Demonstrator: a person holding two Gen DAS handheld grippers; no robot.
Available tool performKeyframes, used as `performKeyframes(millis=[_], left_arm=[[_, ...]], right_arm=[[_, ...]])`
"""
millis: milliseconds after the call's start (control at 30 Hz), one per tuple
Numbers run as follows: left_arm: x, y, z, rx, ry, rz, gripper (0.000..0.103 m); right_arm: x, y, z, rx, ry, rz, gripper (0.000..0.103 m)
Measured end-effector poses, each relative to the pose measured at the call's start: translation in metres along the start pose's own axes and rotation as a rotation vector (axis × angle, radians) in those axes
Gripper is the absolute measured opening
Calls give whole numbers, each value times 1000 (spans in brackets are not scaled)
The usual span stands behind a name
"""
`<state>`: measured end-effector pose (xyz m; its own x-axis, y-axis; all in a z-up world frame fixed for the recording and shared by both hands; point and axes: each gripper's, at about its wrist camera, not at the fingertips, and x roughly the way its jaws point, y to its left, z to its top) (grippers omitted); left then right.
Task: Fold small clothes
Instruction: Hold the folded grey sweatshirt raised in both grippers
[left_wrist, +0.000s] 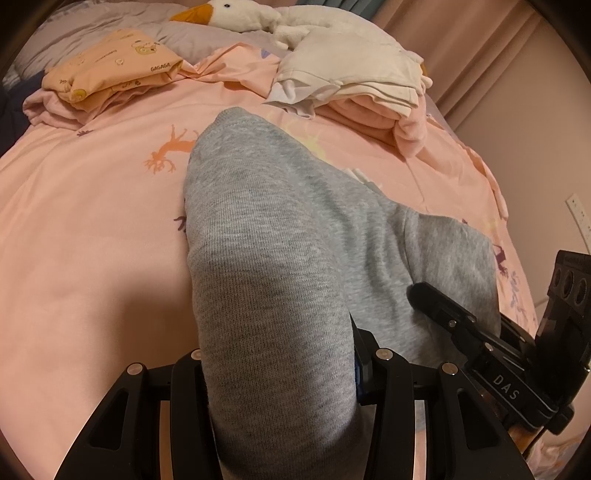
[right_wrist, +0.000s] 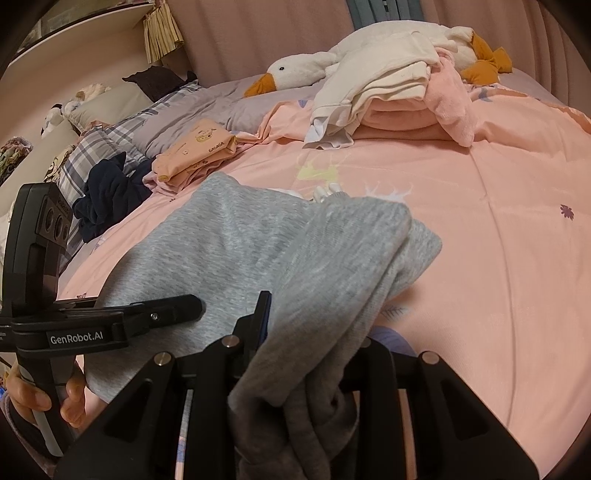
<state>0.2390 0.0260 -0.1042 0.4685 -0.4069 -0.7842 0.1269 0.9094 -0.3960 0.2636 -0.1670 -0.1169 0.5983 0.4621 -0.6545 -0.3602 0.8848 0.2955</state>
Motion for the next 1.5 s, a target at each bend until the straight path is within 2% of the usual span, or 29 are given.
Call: performKeyframes(millis=[600, 1500], left_arm=[[4, -8, 2, 19, 28, 55, 45], [7, -16, 2, 25, 49, 131, 47]], right_arm=[[6, -21, -7, 69, 19, 41, 30], [8, -42, -10, 139, 43, 84, 40]])
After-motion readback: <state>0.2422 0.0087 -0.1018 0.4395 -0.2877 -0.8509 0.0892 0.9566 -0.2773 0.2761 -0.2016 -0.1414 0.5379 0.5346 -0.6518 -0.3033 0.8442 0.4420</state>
